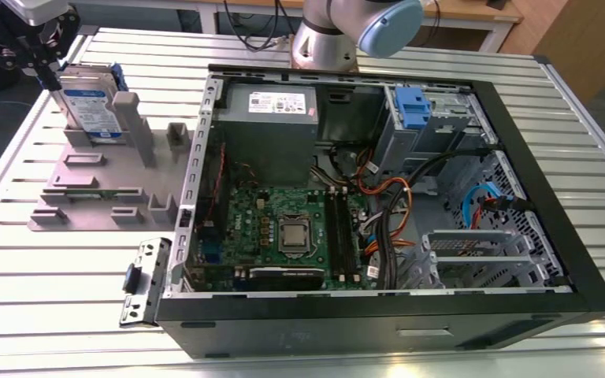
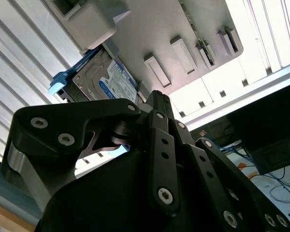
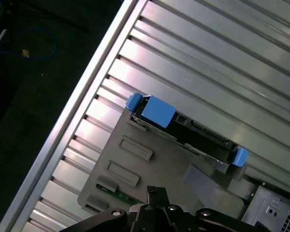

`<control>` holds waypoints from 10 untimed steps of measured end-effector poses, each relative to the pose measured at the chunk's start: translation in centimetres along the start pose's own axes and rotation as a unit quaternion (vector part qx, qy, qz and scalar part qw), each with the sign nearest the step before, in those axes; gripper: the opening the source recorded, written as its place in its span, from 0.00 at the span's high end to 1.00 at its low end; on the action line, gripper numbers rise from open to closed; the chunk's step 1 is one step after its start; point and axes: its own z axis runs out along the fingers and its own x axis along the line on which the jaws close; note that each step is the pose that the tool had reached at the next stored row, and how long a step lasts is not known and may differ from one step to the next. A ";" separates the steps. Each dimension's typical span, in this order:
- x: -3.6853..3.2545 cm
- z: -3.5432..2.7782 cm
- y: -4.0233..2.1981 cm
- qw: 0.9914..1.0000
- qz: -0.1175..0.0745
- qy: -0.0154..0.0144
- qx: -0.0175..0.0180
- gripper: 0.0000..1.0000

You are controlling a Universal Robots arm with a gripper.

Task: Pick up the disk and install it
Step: 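Pick up the disk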

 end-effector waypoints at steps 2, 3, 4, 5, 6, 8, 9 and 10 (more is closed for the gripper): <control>0.00 0.00 0.00 1.000 -0.001 0.000 0.000 0.90; 0.00 0.00 0.00 1.000 -0.001 0.000 0.000 0.90; 0.00 0.00 0.00 1.000 -0.002 0.000 0.000 0.90; 0.00 0.00 0.00 1.000 -0.002 0.000 0.000 0.90; 0.00 0.00 0.00 1.000 -0.002 0.000 0.000 0.90; 0.00 0.00 0.00 1.000 -0.003 0.000 0.000 0.90; 0.00 0.00 0.00 1.000 -0.003 0.000 0.000 0.90; 0.00 0.00 0.00 1.000 -0.004 0.000 0.000 0.90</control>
